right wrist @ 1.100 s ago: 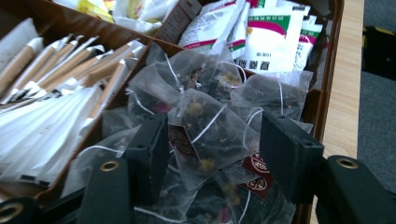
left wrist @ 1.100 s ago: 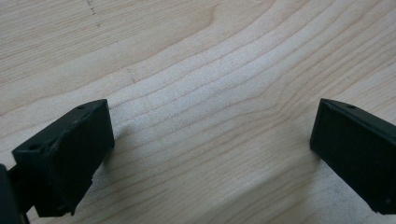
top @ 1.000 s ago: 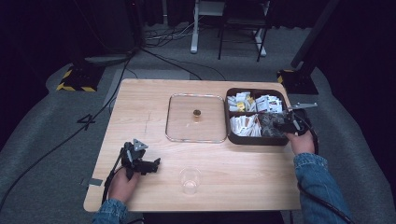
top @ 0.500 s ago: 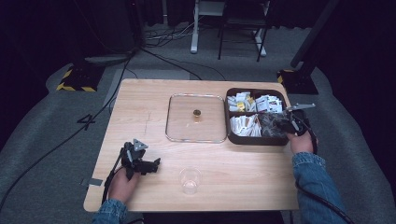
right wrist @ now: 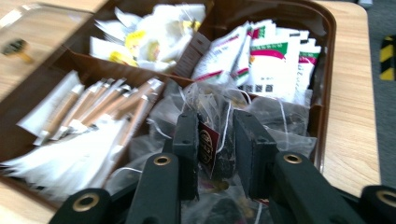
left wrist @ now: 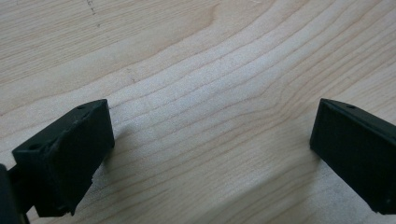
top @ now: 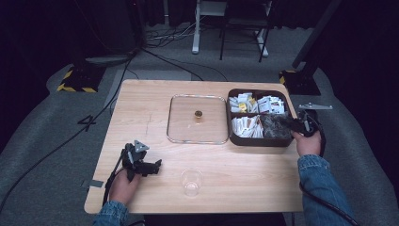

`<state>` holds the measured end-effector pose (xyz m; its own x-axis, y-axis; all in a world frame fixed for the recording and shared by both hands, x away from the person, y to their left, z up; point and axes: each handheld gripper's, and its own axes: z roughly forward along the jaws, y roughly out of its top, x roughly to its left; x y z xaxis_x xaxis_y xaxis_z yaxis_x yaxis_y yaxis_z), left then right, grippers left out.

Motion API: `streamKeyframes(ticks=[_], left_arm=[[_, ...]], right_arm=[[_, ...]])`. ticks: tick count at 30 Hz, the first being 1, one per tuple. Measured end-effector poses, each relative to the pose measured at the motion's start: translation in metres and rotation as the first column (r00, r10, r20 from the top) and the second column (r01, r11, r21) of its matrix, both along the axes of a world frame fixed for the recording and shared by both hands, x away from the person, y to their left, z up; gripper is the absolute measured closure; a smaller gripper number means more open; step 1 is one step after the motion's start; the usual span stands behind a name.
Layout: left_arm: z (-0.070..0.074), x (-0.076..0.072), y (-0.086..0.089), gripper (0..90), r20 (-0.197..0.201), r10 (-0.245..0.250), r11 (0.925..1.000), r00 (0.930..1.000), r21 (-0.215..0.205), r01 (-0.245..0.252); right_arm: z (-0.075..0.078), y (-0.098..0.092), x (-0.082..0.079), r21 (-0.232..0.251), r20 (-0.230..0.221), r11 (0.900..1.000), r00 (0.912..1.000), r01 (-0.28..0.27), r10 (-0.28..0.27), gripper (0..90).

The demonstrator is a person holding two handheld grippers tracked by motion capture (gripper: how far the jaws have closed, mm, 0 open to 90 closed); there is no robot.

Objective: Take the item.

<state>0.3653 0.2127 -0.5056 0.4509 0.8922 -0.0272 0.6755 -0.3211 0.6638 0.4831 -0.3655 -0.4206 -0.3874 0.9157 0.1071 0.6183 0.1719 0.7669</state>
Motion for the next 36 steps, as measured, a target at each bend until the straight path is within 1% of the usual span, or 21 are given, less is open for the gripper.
streamKeyframes(ticks=[3,7,14,21,27,32,36], left_arm=[[0.000,0.000,0.000,0.1,0.000,0.000,1.0000,1.0000,0.000,0.000],[0.000,0.000,0.000,0.1,0.001,0.000,1.0000,1.0000,0.000,0.000],[0.000,0.000,0.000,0.1,0.000,0.000,1.0000,1.0000,0.000,0.000],[0.000,0.000,0.000,0.1,0.000,0.000,1.0000,1.0000,0.000,0.000],[0.000,0.000,0.000,0.1,0.000,0.000,1.0000,1.0000,0.000,0.000],[0.000,0.000,0.000,0.1,0.000,0.000,1.0000,1.0000,0.000,0.000],[0.000,0.000,0.000,0.1,0.000,0.000,1.0000,1.0000,0.000,0.000]], right_arm=[[0.005,0.000,-0.005,0.031,0.021,0.999,0.9997,-0.015,0.014,72.1],[0.015,0.003,-0.010,0.083,0.064,0.995,0.9967,-0.056,0.051,72.0],[0.034,0.014,-0.021,0.110,0.118,0.987,0.9877,-0.116,0.103,71.8],[0.046,0.024,-0.029,0.100,0.145,0.983,0.9800,-0.151,0.136,71.9],[0.052,0.033,-0.036,0.085,0.152,0.981,0.9751,-0.176,0.162,71.9],[0.058,0.046,-0.044,0.076,0.166,0.973,0.9652,-0.217,0.202,71.9],[0.064,0.058,-0.052,0.079,0.175,0.963,0.9545,-0.258,0.242,71.9]])
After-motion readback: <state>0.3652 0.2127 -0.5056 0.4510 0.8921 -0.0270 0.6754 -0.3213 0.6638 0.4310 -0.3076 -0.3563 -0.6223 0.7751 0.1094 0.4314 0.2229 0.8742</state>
